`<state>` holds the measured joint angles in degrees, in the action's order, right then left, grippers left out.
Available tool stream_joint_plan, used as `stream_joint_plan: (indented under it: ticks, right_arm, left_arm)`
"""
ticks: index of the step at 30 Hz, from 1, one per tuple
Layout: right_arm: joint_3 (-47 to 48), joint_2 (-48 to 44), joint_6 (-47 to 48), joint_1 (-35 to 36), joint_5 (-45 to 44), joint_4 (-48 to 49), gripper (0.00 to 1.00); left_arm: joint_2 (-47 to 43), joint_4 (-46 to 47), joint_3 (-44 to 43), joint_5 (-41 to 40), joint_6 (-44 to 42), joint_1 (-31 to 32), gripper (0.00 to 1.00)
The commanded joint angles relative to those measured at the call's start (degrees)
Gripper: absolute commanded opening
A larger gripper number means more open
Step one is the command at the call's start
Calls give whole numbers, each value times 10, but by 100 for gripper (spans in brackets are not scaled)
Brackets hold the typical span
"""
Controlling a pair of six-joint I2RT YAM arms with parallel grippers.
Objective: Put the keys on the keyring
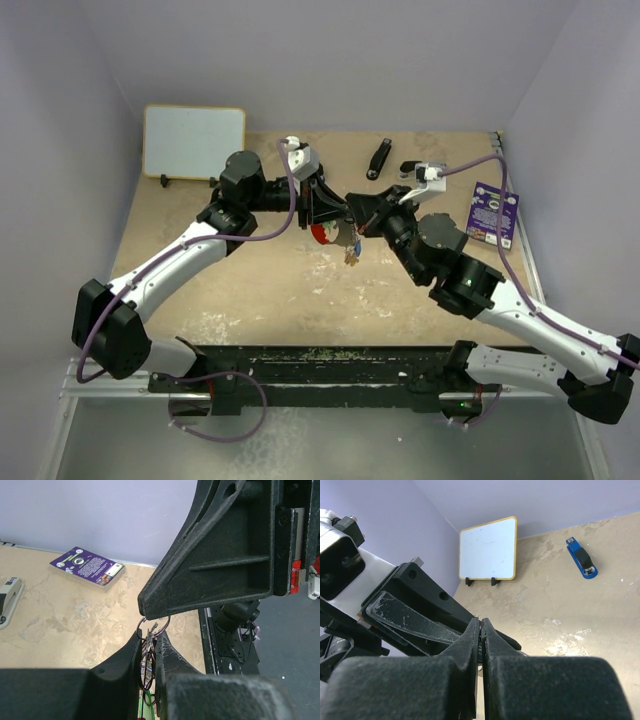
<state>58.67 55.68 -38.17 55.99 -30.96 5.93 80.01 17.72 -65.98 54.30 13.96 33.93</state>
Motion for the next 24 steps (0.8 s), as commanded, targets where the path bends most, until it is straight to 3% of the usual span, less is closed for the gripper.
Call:
stream_joint_plan:
  ticks: [1,8,24]
  right_arm:
    - [-1,-20,-12,3,-16,33,4]
    - [-5,-20,-13,3,-11,28,18]
    - [4,13,18,3,4,28,26]
  left_arm:
    - [-21,43,-2,18,6,-2,4]
    - [-20,50,-7,30,22,-3,4]
    - [-15,35,-19,26,24,-3,4]
